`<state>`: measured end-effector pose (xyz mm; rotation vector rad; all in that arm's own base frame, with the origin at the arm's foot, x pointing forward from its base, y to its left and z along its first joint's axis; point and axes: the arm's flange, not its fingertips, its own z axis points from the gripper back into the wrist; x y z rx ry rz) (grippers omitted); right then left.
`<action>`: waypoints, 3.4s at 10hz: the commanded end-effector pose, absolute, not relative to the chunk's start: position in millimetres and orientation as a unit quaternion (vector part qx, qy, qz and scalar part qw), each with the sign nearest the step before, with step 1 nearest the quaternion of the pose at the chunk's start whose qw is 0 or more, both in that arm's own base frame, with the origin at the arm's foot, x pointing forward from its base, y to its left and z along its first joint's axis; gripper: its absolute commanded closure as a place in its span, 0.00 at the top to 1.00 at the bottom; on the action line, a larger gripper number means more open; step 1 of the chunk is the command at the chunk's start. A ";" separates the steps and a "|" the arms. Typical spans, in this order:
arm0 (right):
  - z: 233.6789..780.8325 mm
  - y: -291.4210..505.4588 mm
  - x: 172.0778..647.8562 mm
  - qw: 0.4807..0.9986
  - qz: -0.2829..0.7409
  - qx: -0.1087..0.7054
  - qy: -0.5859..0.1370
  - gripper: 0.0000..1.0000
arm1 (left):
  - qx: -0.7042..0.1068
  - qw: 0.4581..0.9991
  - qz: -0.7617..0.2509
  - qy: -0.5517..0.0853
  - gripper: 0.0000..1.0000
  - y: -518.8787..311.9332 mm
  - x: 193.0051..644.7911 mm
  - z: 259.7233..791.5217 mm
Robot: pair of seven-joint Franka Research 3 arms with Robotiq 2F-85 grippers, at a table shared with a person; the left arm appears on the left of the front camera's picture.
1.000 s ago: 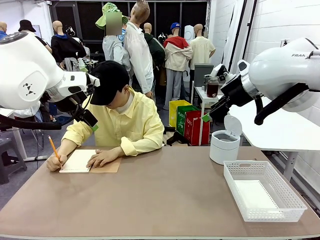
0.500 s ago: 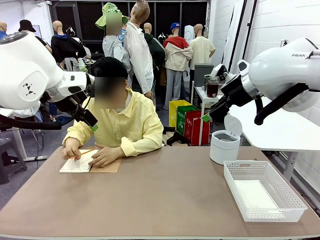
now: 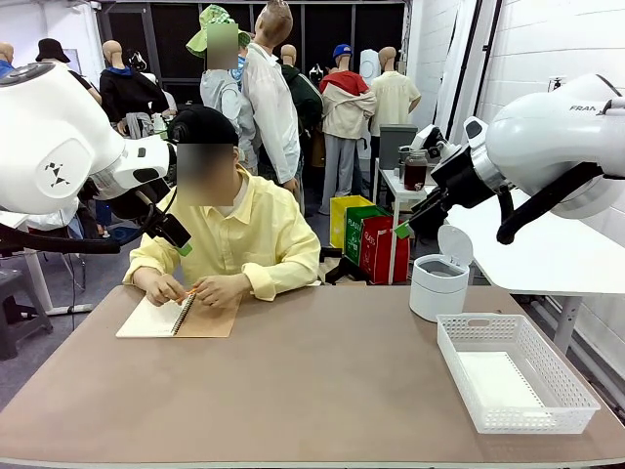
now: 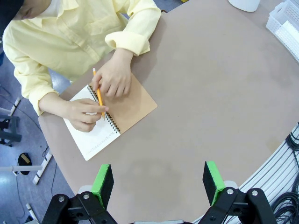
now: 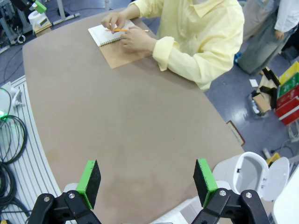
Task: Sort the paper based on its condition.
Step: If a person hands you a paper, place it in the Organizing basket , and if it's crumpled, put it in the Trash can.
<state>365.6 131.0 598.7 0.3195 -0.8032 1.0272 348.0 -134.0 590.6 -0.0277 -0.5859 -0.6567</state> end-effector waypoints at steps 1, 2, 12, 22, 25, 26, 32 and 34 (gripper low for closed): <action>597.8 131.8 365.8 0.783 0.477 0.148 -0.371 1.00 | -0.014 0.905 -0.316 -0.284 1.00 -133.3 348.1 591.3; 597.8 131.8 365.8 0.783 0.477 0.148 -0.371 1.00 | -0.014 0.905 -0.316 -0.284 1.00 -133.3 348.1 591.3; 597.8 131.8 365.8 0.783 0.477 0.148 -0.371 1.00 | -0.014 0.905 -0.316 -0.284 1.00 -133.3 348.1 591.3; 597.8 131.8 365.8 0.783 0.477 0.148 -0.371 1.00 | -0.014 0.905 -0.316 -0.284 1.00 -133.3 348.1 591.3; 597.8 131.8 365.8 0.783 0.477 0.148 -0.371 1.00 | -0.014 0.905 -0.316 -0.284 1.00 -133.3 348.1 591.3; 597.8 131.8 365.8 0.783 0.477 0.148 -0.371 1.00 | -0.014 0.905 -0.316 -0.284 1.00 -133.3 348.1 591.3; 597.8 131.8 365.8 0.783 0.477 0.148 -0.371 1.00 | -0.014 0.905 -0.316 -0.284 1.00 -133.3 348.1 591.3; 597.8 131.8 365.8 0.783 0.477 0.148 -0.371 1.00 | -0.014 0.905 -0.316 -0.284 1.00 -133.3 348.1 591.3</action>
